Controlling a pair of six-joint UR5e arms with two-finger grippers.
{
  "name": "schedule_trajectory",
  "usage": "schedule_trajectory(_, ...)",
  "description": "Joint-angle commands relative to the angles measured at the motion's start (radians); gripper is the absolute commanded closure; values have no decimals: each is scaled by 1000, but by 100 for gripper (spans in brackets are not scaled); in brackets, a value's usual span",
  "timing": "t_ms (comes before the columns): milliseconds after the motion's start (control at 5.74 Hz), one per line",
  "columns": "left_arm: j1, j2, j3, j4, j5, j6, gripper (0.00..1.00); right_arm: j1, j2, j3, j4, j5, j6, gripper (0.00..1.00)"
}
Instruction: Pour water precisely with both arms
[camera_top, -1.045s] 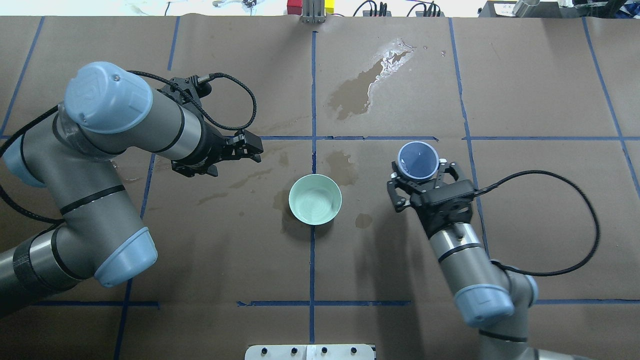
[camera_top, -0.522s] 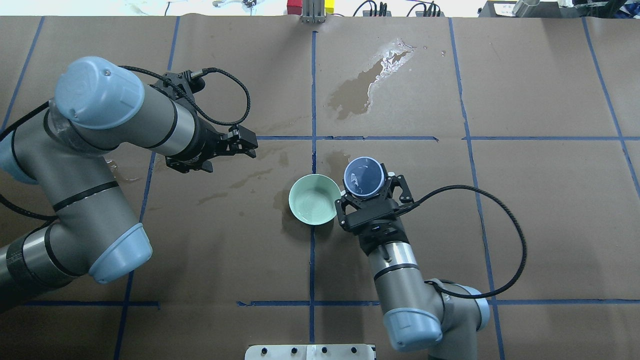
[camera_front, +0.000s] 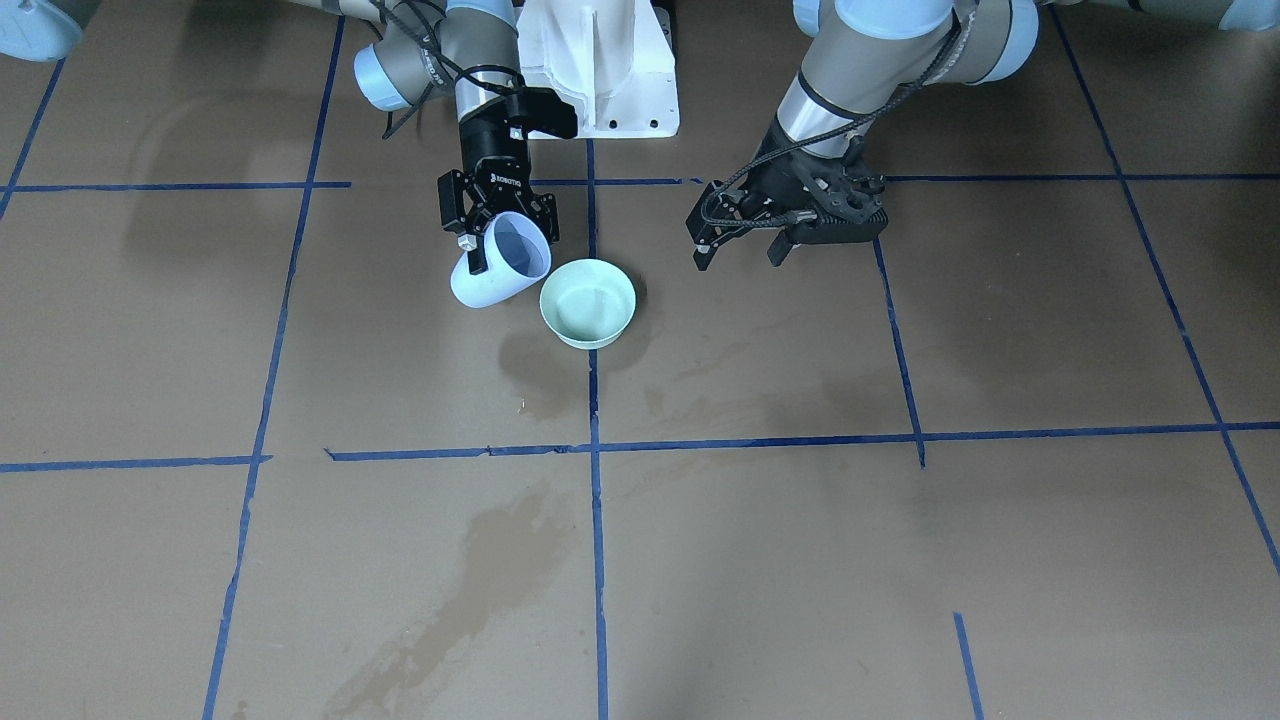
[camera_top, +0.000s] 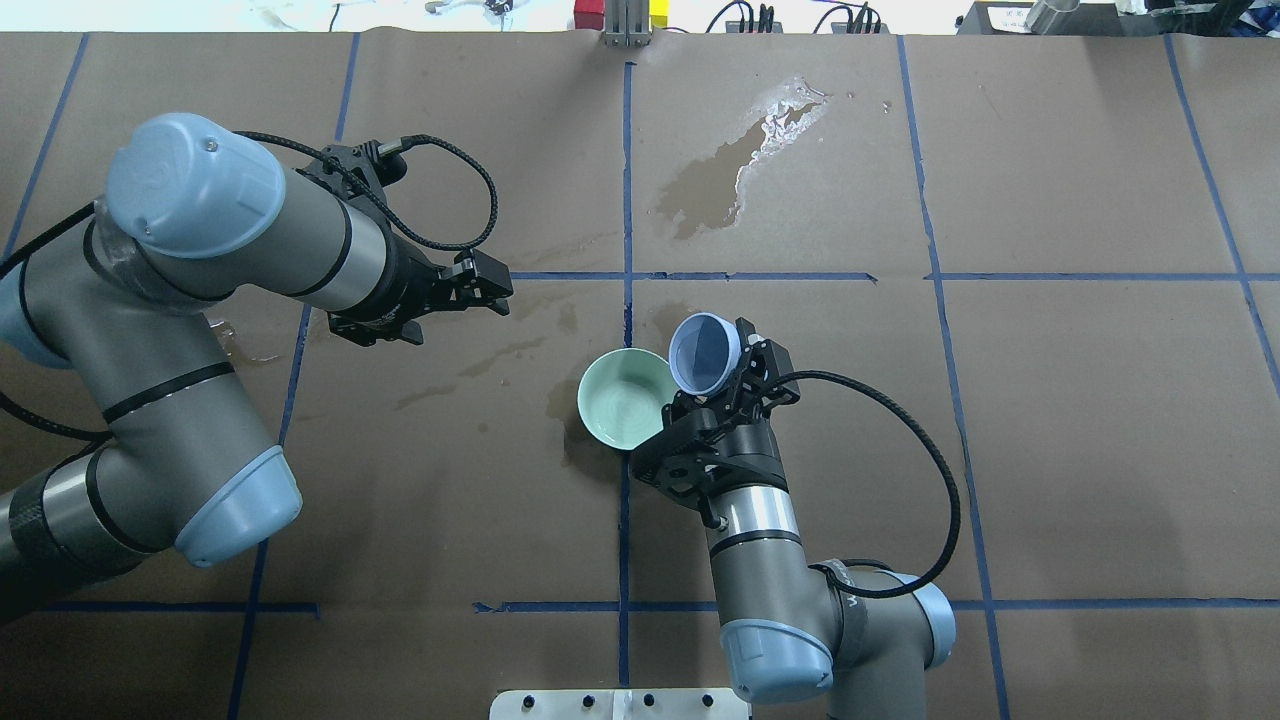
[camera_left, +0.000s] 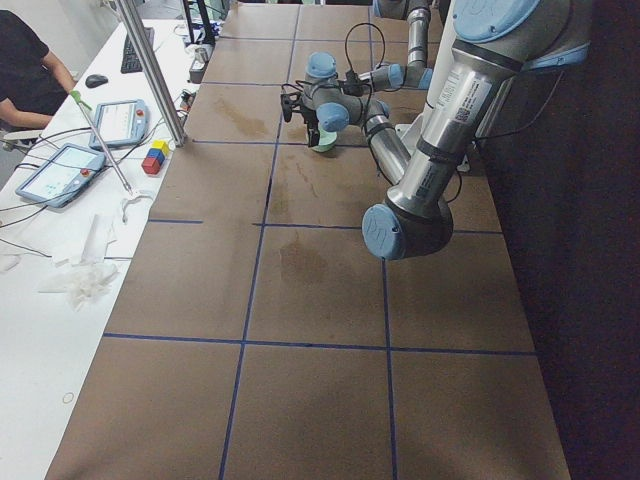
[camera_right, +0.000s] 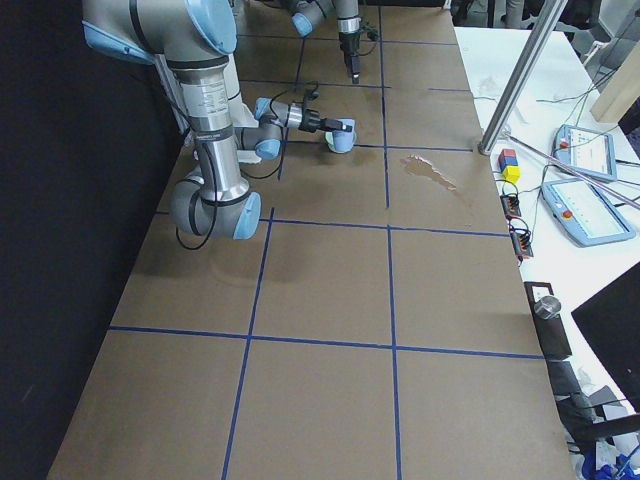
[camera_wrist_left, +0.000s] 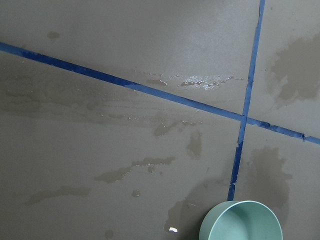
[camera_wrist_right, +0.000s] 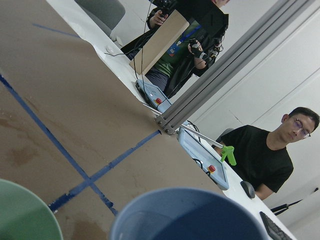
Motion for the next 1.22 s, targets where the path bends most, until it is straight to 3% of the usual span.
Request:
schedule_trajectory(0, 0, 2, -6, 0, 0, 0, 0, 5, 8, -15, -12, -9, -134, 88)
schedule_trajectory(1045, 1, 8, -7, 0, -2, -2, 0, 5, 25, -39, -7, -5, -226, 88)
